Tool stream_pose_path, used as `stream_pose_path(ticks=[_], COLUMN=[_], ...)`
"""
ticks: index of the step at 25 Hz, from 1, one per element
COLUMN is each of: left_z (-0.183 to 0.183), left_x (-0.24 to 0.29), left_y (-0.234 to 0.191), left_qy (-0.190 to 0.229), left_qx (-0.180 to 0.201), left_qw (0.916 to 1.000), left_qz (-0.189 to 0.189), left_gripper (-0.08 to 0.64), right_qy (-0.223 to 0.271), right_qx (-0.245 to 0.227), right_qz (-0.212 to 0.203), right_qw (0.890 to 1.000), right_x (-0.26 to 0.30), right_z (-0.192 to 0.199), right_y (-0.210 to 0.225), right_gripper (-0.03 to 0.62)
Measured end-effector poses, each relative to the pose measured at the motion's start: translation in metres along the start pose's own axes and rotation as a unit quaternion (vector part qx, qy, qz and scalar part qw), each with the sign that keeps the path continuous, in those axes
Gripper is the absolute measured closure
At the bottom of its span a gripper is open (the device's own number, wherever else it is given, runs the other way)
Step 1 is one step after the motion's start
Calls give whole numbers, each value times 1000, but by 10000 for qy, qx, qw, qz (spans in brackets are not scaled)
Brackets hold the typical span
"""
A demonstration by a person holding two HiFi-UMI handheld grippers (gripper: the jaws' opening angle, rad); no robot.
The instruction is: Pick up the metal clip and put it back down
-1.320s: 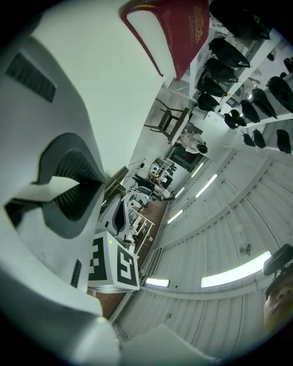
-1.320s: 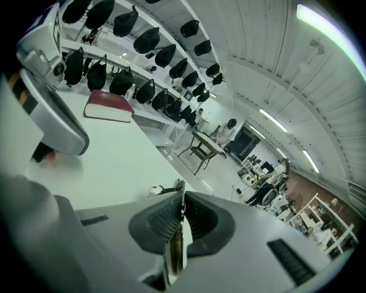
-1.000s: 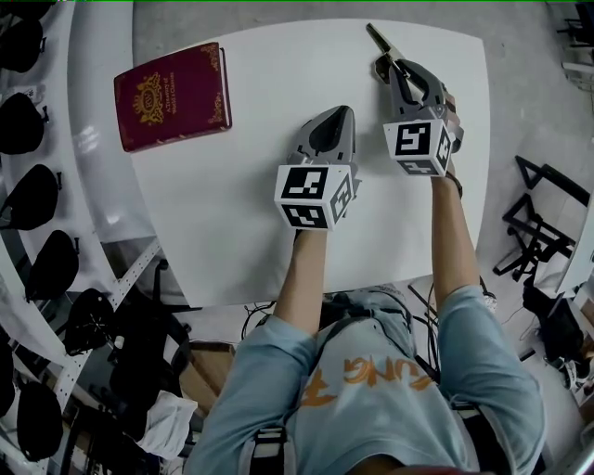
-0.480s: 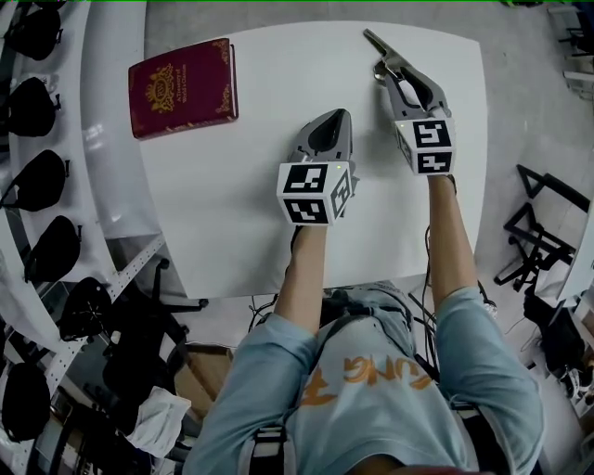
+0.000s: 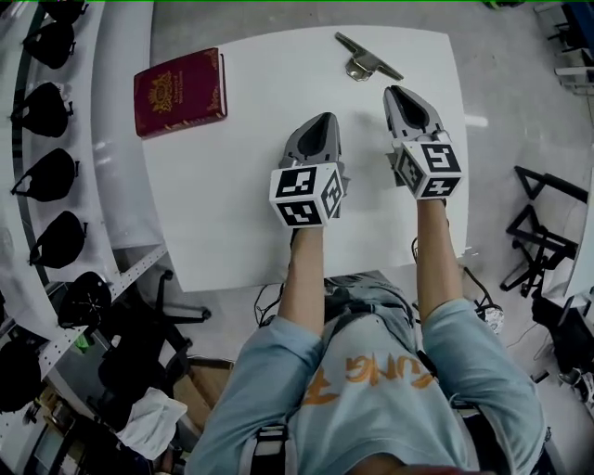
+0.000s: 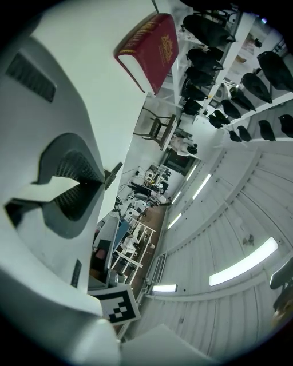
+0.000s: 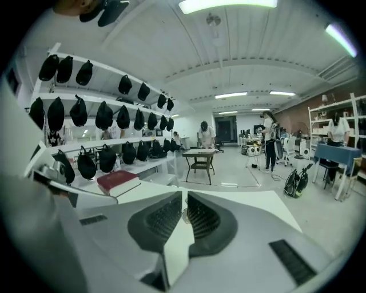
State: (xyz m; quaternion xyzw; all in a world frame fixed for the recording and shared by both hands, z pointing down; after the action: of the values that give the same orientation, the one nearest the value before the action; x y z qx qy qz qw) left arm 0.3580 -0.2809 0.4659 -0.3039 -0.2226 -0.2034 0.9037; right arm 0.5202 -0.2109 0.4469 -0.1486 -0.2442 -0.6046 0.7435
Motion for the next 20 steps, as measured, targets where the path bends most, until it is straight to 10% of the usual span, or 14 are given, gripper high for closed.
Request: stream_pose_path(ticks=[20], left_z=[-2], left_x=[-118], left_y=[109], left_qy=[998], left_qx=[1118], left_qw=[9877], left_qz=[-439], left_gripper=[538], right_qy=[1070], right_qx=[664], right_qz=[-137], right_qw=[9919], right_x=[-178], right_z=[4], right_y=[-24], right_gripper=[565])
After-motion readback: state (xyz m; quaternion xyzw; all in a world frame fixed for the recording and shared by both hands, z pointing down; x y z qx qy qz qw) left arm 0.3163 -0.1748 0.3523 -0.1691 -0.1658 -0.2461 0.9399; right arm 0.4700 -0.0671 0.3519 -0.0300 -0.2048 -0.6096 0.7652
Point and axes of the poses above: the fingertips, and each gripper's own axes: x forward along the fingers, y to its right, z out of its underside, the point moved 7 cm from there along -x, backward along the fingers, and after that the axes turned 11 degrees about -y, right-handed, at the moved point
